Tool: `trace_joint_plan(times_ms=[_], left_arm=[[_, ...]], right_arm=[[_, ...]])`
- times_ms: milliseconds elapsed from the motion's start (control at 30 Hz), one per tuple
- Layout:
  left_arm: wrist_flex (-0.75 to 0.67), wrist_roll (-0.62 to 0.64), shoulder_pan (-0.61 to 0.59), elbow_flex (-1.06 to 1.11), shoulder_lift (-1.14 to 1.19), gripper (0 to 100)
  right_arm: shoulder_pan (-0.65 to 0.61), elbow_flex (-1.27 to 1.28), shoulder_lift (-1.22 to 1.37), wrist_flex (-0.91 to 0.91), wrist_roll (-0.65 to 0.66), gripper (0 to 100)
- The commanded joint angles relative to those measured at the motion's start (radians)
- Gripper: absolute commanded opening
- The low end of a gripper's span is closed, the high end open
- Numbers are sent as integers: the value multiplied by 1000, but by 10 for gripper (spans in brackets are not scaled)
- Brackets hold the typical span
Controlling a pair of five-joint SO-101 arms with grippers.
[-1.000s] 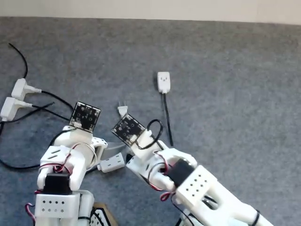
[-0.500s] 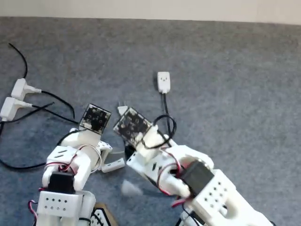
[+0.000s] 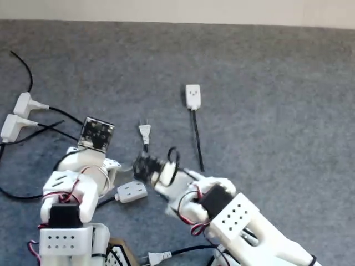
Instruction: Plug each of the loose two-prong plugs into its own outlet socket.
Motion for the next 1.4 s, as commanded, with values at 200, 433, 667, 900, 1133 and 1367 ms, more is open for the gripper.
trace_joint_plan(times_ms=[200, 433, 667, 900, 1133, 1367], left_arm=[[-18, 31, -116, -286, 516, 436], [-12, 31, -160, -527, 934, 436], [-9, 28, -156, -596, 1056, 436], [138, 31, -156, -727, 1063, 436], [153, 37, -186, -745, 1064, 436], [153, 35, -213, -750, 1066, 436]], right_arm=[[-269, -35, -5, 202, 158, 5], [-249, -68, 5, 174, 115, 5], [197, -64, 7, -50, 140, 5], [214, 5, 7, -101, 115, 5], [166, 47, 5, -44, 149, 5], [-137, 56, 5, 145, 170, 5]])
